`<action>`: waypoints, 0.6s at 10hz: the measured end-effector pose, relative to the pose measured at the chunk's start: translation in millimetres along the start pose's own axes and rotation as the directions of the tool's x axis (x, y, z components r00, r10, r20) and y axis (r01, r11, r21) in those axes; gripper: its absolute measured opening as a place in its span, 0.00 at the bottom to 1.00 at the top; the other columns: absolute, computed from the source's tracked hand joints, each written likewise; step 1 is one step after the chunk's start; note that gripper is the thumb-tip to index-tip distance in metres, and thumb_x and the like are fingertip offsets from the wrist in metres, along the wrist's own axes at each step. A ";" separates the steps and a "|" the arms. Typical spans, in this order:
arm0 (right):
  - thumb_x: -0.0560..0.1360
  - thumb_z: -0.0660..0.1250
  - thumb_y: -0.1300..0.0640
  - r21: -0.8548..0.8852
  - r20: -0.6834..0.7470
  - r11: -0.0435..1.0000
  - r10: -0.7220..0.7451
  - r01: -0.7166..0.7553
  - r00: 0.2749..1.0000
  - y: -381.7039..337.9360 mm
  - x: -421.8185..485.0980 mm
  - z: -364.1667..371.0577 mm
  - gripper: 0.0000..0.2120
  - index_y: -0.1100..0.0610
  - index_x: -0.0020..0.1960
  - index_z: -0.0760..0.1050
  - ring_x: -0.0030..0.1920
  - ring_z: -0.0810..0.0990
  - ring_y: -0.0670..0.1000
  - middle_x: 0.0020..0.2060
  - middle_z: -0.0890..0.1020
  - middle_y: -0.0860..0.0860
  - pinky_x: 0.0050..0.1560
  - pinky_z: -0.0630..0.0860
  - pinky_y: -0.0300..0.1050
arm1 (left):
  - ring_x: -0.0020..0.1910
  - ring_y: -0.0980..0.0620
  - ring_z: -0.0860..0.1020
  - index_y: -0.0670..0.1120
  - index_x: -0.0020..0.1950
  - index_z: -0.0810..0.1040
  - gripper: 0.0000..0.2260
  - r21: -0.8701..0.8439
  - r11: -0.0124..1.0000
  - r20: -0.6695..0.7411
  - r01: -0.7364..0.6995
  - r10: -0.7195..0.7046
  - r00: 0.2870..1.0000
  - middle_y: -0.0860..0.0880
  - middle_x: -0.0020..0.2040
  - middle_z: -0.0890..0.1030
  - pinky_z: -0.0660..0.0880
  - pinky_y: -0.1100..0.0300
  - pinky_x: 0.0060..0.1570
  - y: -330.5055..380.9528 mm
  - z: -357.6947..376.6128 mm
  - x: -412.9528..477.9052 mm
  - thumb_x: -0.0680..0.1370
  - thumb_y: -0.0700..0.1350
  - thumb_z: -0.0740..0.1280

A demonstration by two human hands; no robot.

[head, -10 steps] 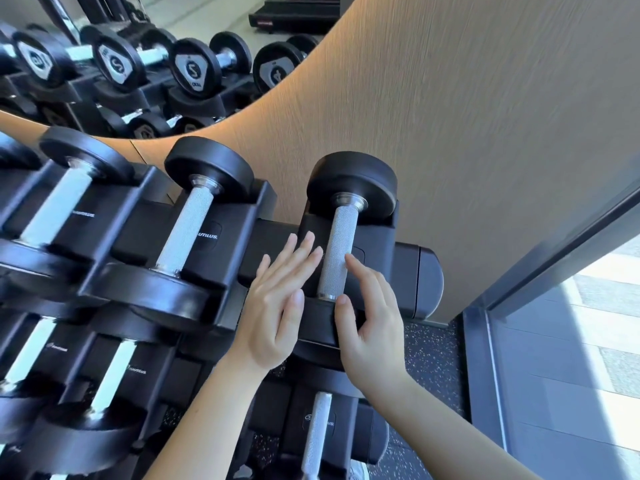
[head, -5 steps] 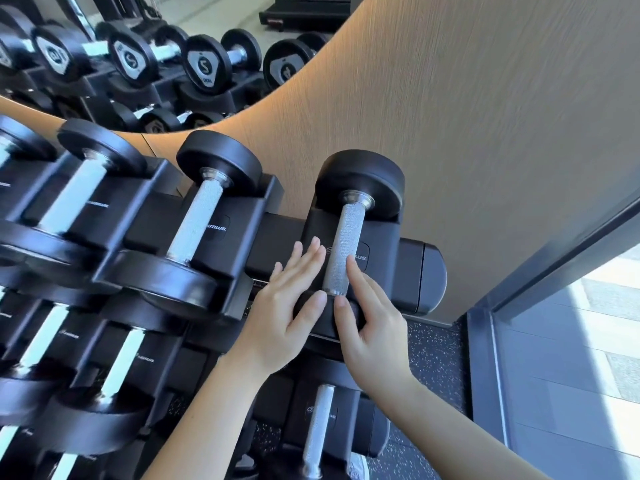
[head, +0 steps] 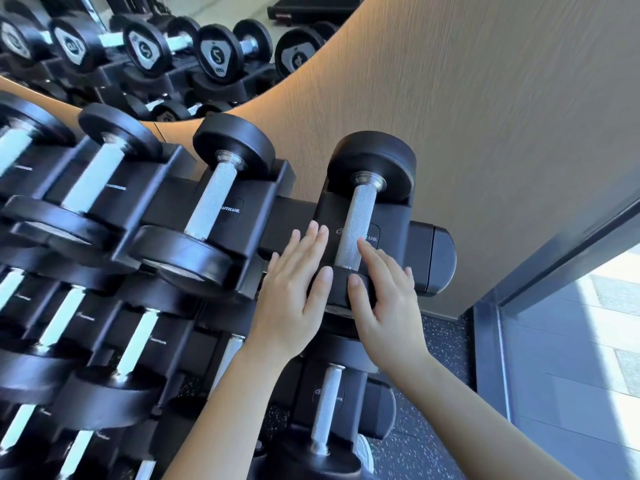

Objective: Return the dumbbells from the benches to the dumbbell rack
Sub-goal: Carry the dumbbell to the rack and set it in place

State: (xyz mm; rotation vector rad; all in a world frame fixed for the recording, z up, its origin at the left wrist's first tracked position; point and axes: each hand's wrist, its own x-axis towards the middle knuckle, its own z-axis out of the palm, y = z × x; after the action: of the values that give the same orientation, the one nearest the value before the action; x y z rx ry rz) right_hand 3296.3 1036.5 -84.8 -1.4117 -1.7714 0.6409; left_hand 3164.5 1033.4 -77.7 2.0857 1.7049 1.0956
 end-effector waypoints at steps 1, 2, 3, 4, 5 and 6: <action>0.74 0.51 0.45 -0.114 -0.001 0.993 -0.040 0.040 0.999 -2.7 -17.3 -4.3 0.27 0.56 0.70 0.66 0.68 0.68 0.53 0.66 0.72 0.51 0.69 0.58 0.63 | 0.71 0.50 0.60 0.45 0.71 0.61 0.22 0.028 0.998 0.010 0.048 -0.049 0.999 0.48 0.71 0.65 0.63 0.41 0.65 -1.5 -3.4 -18.6 0.79 0.54 0.50; 0.74 0.54 0.48 -0.205 -0.039 0.975 -0.091 0.081 0.995 -6.6 -40.4 -7.0 0.27 0.58 0.69 0.66 0.67 0.68 0.57 0.66 0.71 0.56 0.65 0.65 0.65 | 0.70 0.47 0.63 0.44 0.70 0.65 0.21 0.081 0.997 -0.046 -0.005 0.009 0.999 0.47 0.70 0.68 0.66 0.39 0.62 2.0 -13.1 -49.3 0.80 0.53 0.51; 0.73 0.56 0.49 -0.298 -0.082 0.950 -0.121 0.091 0.989 -13.6 -69.8 -7.9 0.25 0.59 0.67 0.67 0.65 0.70 0.61 0.65 0.72 0.59 0.61 0.68 0.65 | 0.69 0.46 0.65 0.44 0.68 0.68 0.20 0.177 0.984 -0.066 0.000 0.012 0.998 0.46 0.69 0.69 0.65 0.40 0.64 6.6 -25.6 -82.3 0.78 0.49 0.54; 0.72 0.56 0.49 -0.394 -0.077 0.915 -0.119 0.080 0.990 -24.9 -111.7 -5.2 0.25 0.59 0.65 0.71 0.63 0.72 0.65 0.63 0.75 0.60 0.59 0.71 0.67 | 0.67 0.44 0.68 0.43 0.66 0.72 0.21 0.285 0.958 -0.043 0.020 -0.008 0.999 0.45 0.67 0.72 0.63 0.41 0.63 13.0 -37.5 -124.3 0.76 0.49 0.54; 0.71 0.56 0.49 -0.480 -0.064 0.876 -0.092 0.050 0.994 -38.2 -157.8 -3.2 0.25 0.60 0.63 0.73 0.61 0.74 0.66 0.61 0.76 0.61 0.55 0.73 0.67 | 0.66 0.42 0.69 0.43 0.64 0.74 0.22 0.316 0.946 -0.021 0.077 -0.074 0.997 0.45 0.66 0.73 0.63 0.41 0.62 13.6 -51.5 -166.6 0.75 0.51 0.54; 0.71 0.55 0.48 -0.531 -0.074 0.847 -0.065 0.016 0.995 -52.6 -201.2 -5.2 0.25 0.60 0.62 0.74 0.61 0.74 0.66 0.60 0.77 0.61 0.55 0.73 0.67 | 0.66 0.41 0.69 0.43 0.63 0.74 0.23 0.308 0.944 -0.024 0.122 -0.121 0.992 0.45 0.65 0.74 0.63 0.41 0.62 14.2 -64.8 -203.9 0.75 0.52 0.53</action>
State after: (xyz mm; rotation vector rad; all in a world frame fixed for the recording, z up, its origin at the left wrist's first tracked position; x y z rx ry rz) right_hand 3288.8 828.7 -92.3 -1.7248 -1.9884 0.0462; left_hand 3123.2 824.8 -105.3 2.1143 2.0920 0.8419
